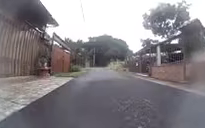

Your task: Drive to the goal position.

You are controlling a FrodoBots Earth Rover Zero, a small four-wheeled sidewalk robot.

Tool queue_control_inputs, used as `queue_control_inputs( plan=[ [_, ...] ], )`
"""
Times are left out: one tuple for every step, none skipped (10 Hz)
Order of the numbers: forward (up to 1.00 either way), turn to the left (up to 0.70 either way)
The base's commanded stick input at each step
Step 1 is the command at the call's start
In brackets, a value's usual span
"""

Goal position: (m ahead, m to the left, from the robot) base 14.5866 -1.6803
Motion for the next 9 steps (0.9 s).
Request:
queue_control_inputs(
  plan=[
    [0.7, 0.0],
    [0.7, 0.0],
    [0.7, 0.0],
    [0.7, 0.0],
    [0.7, 0.0],
    [0.7, 0.0],
    [0.57, 0.0],
    [0.5, -0.33],
    [0.5, -0.15]
  ],
)
